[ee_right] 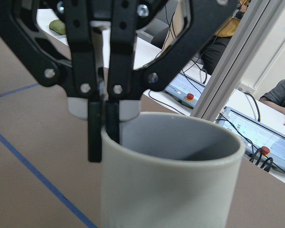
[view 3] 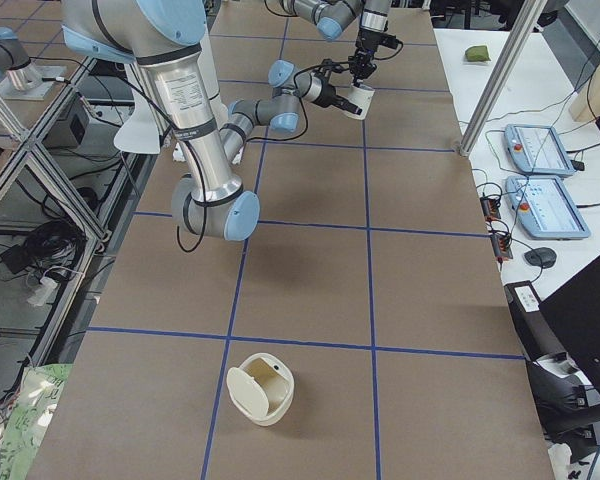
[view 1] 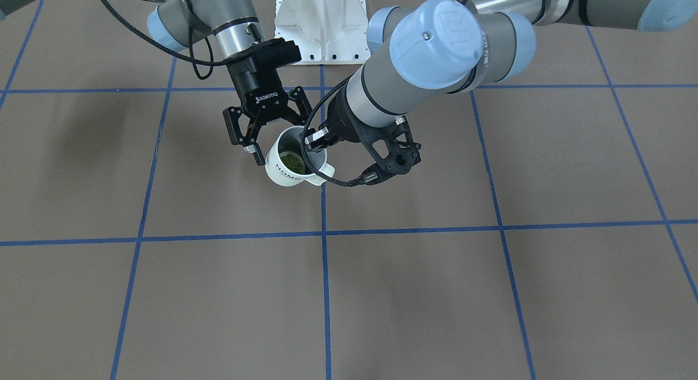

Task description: Left arm hands cup to right arm to dump lemon

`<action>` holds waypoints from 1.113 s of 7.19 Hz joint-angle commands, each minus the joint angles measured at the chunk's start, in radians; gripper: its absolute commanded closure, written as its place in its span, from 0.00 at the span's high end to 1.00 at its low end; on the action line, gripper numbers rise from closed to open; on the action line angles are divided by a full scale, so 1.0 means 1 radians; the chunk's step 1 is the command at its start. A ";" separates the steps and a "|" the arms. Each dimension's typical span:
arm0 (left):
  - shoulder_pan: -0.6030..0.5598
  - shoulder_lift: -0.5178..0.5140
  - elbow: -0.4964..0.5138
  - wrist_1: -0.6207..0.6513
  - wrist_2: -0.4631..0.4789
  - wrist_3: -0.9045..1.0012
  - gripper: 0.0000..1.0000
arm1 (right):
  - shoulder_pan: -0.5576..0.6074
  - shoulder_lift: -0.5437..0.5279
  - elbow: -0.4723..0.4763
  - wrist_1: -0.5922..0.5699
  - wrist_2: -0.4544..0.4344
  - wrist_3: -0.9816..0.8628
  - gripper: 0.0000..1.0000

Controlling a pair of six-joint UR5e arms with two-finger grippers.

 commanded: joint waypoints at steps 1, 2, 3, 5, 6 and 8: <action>0.001 0.000 -0.005 0.000 0.000 0.000 0.00 | 0.000 0.000 -0.001 0.000 0.000 0.000 0.99; 0.001 0.000 -0.011 0.000 0.000 0.000 0.00 | 0.000 0.000 -0.001 0.000 0.000 0.000 0.99; 0.003 0.000 -0.022 0.000 0.001 -0.002 0.00 | 0.002 0.000 -0.001 0.000 0.000 0.000 0.99; 0.021 0.001 -0.036 0.002 0.001 -0.008 0.00 | 0.003 0.000 0.000 0.000 0.000 0.000 0.99; 0.029 0.003 -0.034 0.002 0.004 -0.008 0.00 | 0.003 0.000 0.000 0.000 0.000 0.000 0.99; 0.027 0.001 -0.037 0.000 0.000 -0.008 0.00 | 0.006 0.005 0.002 -0.003 0.002 0.015 0.53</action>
